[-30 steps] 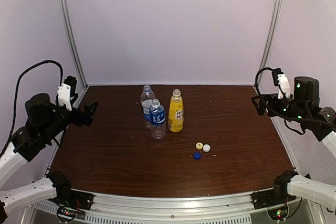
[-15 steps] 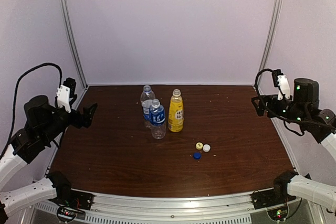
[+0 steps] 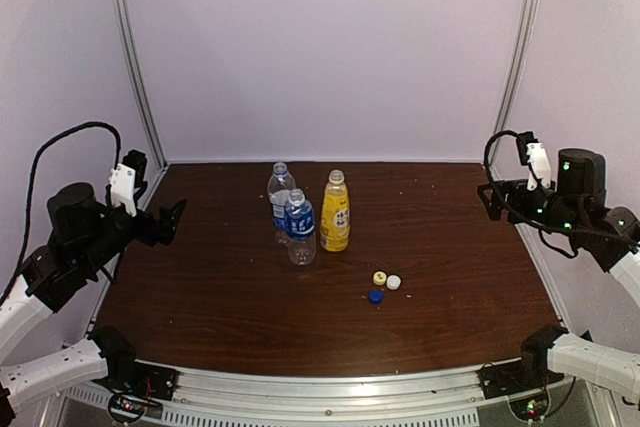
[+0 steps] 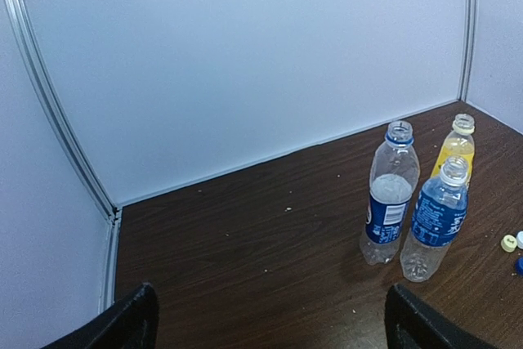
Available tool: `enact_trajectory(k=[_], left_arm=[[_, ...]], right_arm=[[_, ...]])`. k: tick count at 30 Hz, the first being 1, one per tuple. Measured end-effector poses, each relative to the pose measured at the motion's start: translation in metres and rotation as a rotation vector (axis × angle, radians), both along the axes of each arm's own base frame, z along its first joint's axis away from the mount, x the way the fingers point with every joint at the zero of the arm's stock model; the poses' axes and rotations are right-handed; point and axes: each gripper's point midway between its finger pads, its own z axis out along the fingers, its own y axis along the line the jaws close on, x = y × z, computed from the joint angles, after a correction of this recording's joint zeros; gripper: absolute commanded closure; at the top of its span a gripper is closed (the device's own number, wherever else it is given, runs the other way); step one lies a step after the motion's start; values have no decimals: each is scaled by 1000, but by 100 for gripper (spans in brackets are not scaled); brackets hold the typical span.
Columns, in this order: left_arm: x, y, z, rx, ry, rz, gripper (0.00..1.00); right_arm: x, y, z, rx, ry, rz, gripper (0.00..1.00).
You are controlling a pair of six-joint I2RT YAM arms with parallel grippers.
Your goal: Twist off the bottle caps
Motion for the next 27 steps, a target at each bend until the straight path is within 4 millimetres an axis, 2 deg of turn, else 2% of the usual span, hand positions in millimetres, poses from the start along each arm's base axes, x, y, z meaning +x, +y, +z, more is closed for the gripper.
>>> enact_trajectory(k=[16, 27], left_arm=[[1, 0, -3, 8, 9, 1, 2], [2, -1, -4, 12, 14, 3, 2]], right_arm=[[5, -1, -11, -18, 26, -11, 0], [2, -2, -12, -13, 16, -11, 0]])
